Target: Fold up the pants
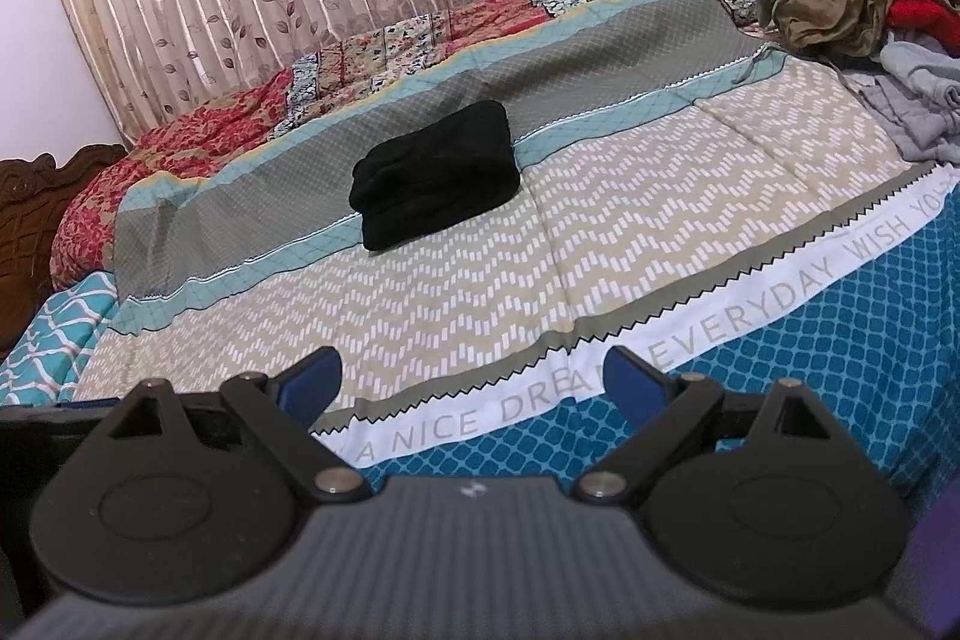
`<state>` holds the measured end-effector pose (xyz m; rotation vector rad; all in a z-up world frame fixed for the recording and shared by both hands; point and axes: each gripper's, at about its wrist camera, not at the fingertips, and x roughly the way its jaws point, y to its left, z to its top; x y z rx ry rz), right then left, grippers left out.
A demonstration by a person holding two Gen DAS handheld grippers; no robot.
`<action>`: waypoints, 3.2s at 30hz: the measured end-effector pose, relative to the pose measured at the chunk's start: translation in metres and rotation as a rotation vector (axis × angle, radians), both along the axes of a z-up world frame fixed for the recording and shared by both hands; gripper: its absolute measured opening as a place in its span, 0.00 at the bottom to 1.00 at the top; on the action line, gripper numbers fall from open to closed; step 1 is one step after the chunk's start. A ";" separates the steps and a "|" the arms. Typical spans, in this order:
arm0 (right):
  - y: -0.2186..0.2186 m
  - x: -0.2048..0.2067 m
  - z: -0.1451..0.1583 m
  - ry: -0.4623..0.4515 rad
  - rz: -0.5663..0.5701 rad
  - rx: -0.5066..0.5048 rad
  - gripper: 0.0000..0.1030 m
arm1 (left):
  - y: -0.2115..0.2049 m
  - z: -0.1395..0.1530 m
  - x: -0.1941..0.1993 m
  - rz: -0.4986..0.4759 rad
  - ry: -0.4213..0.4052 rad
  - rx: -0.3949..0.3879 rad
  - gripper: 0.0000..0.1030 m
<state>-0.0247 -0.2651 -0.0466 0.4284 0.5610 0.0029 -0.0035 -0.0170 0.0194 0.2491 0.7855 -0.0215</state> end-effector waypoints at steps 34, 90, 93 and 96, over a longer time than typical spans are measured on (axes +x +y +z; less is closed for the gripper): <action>0.015 -0.004 0.002 -0.005 -0.016 -0.024 0.93 | 0.004 -0.008 0.003 0.025 0.039 -0.003 1.00; 0.034 0.009 -0.026 0.223 0.032 -0.072 0.93 | 0.009 -0.062 -0.005 0.028 0.243 0.052 1.00; 0.035 0.010 -0.026 0.225 0.033 -0.072 0.93 | 0.010 -0.063 -0.005 0.029 0.248 0.052 1.00; 0.035 0.010 -0.027 0.227 0.036 -0.072 0.93 | 0.010 -0.063 -0.005 0.030 0.250 0.051 1.00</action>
